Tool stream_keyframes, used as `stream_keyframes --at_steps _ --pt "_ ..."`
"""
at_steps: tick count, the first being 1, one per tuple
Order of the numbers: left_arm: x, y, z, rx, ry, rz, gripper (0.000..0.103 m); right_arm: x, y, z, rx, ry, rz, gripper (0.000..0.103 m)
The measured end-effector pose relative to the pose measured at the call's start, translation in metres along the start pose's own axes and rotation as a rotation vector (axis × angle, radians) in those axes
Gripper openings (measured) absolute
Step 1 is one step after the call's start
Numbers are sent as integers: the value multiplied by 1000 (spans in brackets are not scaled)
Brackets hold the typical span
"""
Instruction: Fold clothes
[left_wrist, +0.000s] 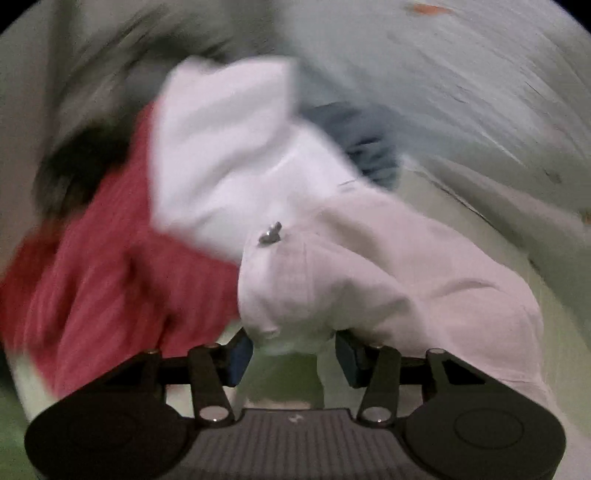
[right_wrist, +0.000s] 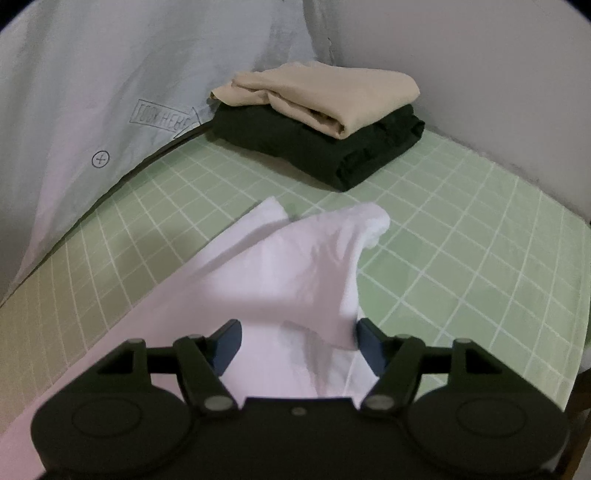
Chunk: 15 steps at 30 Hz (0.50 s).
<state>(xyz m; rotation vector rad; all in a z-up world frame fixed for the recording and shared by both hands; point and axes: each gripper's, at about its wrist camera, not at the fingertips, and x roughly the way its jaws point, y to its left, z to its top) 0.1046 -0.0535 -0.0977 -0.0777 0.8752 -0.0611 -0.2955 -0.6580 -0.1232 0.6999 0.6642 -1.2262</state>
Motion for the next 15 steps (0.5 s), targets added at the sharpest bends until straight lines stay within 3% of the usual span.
stream_keyframes --at_steps 3,5,8,10,11,15 --pt "7 -34 7 142 -52 41 52 0 0 0 3 2 1 70" --pt "15 -46 6 176 -45 82 54 0 0 -1 -2 1 -3 70" --pt "26 -57 4 194 -38 145 75 0 0 -3 -1 6 -9 70" --pt "30 -47 4 120 -46 177 93 0 -1 -4 2 7 -9 70" --pt "30 -38 1 65 -45 173 97 0 -1 -4 2 8 -10 70" --pt "34 0 -11 -209 -5 46 98 5 -1 -7 8 28 -8 71"
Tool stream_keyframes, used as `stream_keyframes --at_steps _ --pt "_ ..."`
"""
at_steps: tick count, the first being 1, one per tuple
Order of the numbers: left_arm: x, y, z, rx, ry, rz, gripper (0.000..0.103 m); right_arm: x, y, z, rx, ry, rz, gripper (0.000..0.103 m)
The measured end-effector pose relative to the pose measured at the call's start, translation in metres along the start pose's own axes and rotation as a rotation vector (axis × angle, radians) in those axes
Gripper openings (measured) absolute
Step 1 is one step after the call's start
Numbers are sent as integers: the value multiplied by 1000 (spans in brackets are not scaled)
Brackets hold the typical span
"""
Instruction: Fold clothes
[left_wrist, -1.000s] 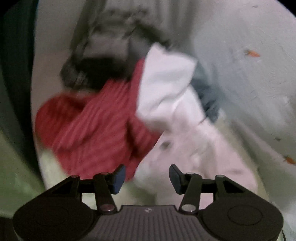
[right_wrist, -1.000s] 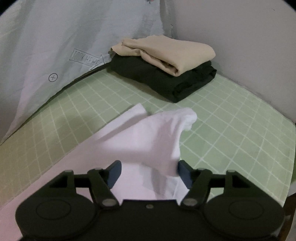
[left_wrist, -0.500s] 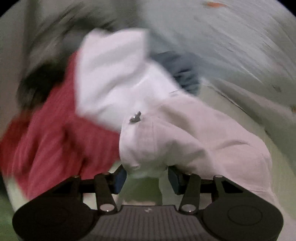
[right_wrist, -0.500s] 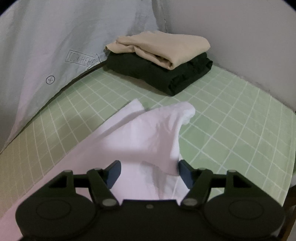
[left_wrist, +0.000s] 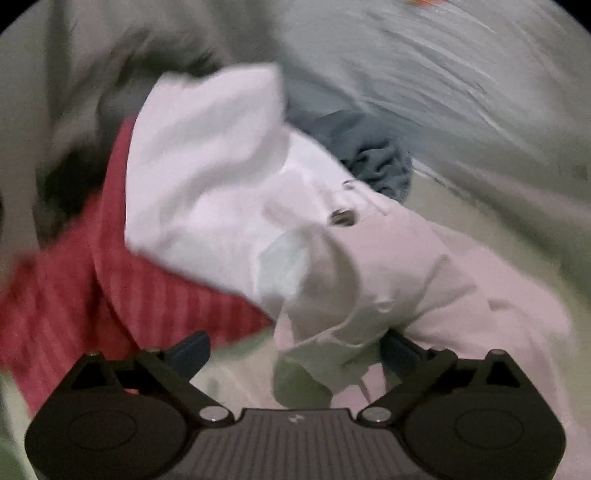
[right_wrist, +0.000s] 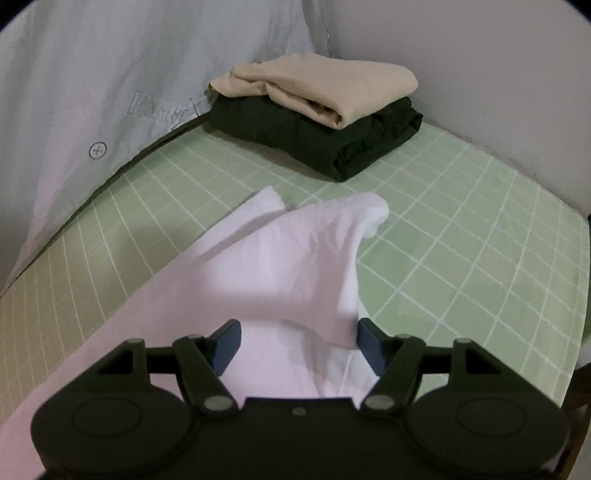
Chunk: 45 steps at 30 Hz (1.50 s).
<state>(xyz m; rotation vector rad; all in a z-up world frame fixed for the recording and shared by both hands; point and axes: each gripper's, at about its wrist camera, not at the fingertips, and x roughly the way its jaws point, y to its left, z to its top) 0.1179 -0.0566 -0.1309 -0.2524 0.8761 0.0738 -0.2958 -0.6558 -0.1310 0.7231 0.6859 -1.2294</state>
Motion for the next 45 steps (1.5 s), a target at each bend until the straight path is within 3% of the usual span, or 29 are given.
stream_keyframes --at_steps 2,6,8,11,12,14,19,21,27,31,33,35,37,40,44,45 --pt "1 9 0 -54 21 -36 98 3 0 -1 9 12 2 71" --pt "1 7 1 -38 16 -42 96 7 -4 -1 56 26 15 71" --pt "1 5 1 -31 15 -63 90 8 -7 -1 67 25 19 71" --pt "1 6 3 -24 16 -125 70 5 -9 -1 70 17 19 71" --pt "0 5 3 -14 13 -143 56 5 -10 -2 76 18 20 71" --pt "-4 2 3 15 6 -172 39 6 -12 -4 88 23 25 71" --pt "-25 -7 2 111 -33 -132 18 5 -14 -8 108 4 32 69" --pt "-44 -1 2 134 -53 -95 17 3 -19 -9 130 -5 35 60" --pt "-112 63 -8 116 -102 104 15 2 -43 -15 201 3 40 54" --pt "-105 93 -26 86 -2 235 16 7 -60 -18 245 37 70 55" --pt "-99 93 -34 53 60 232 22 8 -68 -17 271 46 99 57" --pt "-104 88 -41 20 62 188 28 8 -76 -14 285 50 124 61" --pt "-111 81 -45 -4 56 147 49 9 -83 -9 282 35 143 66" --pt "-124 70 -48 -21 43 112 52 16 -96 2 303 22 188 73" --pt "-144 47 -51 -15 -10 74 60 40 -110 24 372 32 334 77" --pt "-150 40 -53 -3 -29 72 61 48 -110 29 373 40 357 68"
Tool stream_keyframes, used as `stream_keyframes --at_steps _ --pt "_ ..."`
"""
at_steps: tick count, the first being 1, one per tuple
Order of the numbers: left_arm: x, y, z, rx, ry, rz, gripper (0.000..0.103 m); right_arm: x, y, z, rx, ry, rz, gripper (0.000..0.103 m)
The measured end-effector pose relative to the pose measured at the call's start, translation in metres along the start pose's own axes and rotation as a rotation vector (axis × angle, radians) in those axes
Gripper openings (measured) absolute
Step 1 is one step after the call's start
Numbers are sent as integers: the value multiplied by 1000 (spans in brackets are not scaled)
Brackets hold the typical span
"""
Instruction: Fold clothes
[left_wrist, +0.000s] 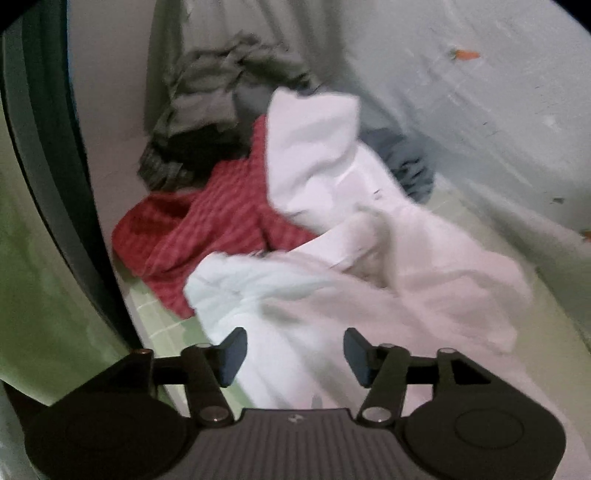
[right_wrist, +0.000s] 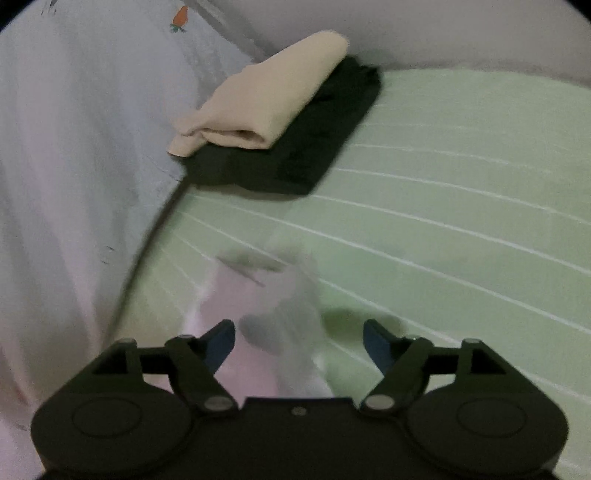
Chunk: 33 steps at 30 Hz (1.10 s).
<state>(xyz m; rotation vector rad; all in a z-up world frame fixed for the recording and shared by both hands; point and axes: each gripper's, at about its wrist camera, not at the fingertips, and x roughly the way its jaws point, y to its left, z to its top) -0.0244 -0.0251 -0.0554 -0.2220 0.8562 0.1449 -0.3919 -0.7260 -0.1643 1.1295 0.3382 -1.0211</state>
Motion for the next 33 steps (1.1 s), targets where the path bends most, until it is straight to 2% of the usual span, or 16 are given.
stream_keyframes --at_steps 1,2,5,7,9,11,12,14,15,18,20,23,28,31,32,33 --pt "-6 -8 -1 16 -17 0 61 4 1 5 -3 7 10 55" --pt "-11 -16 -3 35 -32 2 61 5 5 8 -12 7 4 17" --pt "-23 -46 -9 85 -60 -19 66 -17 24 13 -99 -78 -24 10" --pt "-26 -68 -16 111 -51 -54 68 -50 44 14 -220 -201 -55 9" --pt "-24 -93 -25 150 -28 -86 70 -71 65 10 -450 -298 -103 10" --pt "-17 -125 -41 229 26 -127 73 -63 76 9 -646 -284 -144 14" --pt "-13 -139 -49 268 55 -142 73 -50 73 12 -677 -233 -162 29" --pt "-6 -167 -67 340 116 -162 73 -41 56 16 -636 -168 -174 48" --pt "-3 -181 -77 371 148 -172 73 -41 46 18 -602 -150 -173 50" --pt "-2 -211 -103 427 215 -201 73 -61 7 23 -418 -184 -143 72" --pt "-2 -228 -121 466 253 -220 73 -64 -22 28 -296 -168 -145 71" --pt "0 -248 -144 532 300 -228 74 -53 -50 31 -222 -88 -168 58" --pt "-5 -273 -162 552 343 -257 74 -21 -70 34 -111 35 33 58" --pt "-9 -280 -169 564 352 -261 74 0 -64 32 -132 80 55 58" --pt "-11 -282 -171 575 352 -256 74 1 -59 30 -144 84 58 53" --pt "-12 -283 -173 585 351 -250 74 5 -56 30 -158 82 67 35"
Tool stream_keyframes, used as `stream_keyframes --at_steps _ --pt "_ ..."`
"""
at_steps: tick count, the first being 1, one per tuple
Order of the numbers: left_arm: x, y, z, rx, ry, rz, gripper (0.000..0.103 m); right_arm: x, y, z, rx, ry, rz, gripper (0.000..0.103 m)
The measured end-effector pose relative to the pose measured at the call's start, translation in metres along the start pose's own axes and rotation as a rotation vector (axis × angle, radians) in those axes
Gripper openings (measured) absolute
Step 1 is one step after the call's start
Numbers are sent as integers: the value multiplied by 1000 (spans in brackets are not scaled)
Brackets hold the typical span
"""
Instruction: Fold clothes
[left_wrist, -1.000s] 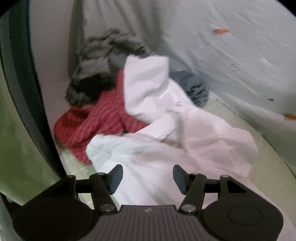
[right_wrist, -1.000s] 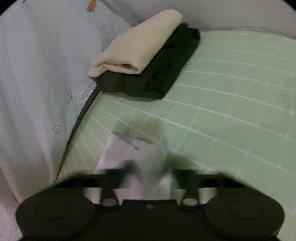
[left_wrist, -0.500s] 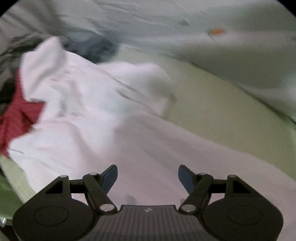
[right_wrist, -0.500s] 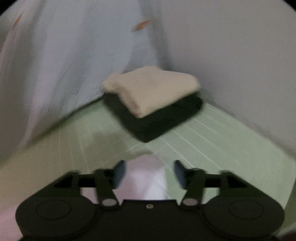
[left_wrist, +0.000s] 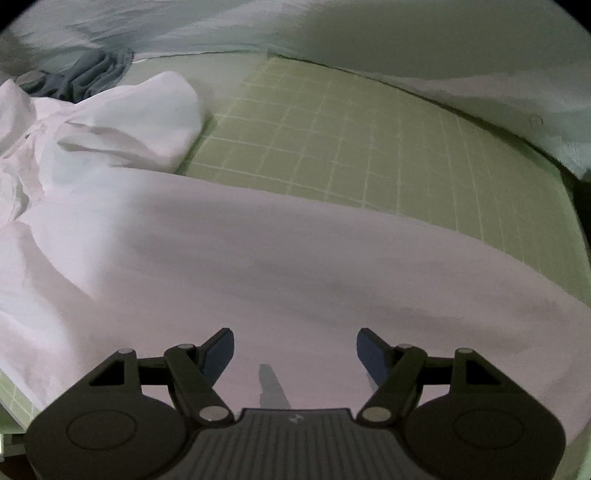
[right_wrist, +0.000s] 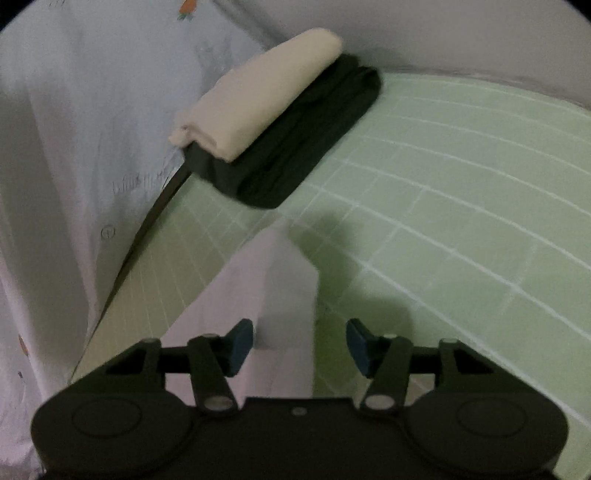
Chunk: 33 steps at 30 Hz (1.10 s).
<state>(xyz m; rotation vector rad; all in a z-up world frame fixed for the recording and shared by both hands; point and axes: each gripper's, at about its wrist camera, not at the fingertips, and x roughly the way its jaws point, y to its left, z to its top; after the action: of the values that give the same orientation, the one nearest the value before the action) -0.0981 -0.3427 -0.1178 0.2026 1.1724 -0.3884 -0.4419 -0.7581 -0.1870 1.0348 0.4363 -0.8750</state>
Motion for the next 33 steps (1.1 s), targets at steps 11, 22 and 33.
stream_keyframes --at_steps 11,22,33 --pt "-15 44 -3 22 -37 82 80 30 151 -54 -778 -77 -75 11" --pt "30 130 20 -228 99 89 80 30 190 -127 -907 71 17 41" --pt "65 113 26 -161 196 72 88 5 133 -66 -439 11 32 45"
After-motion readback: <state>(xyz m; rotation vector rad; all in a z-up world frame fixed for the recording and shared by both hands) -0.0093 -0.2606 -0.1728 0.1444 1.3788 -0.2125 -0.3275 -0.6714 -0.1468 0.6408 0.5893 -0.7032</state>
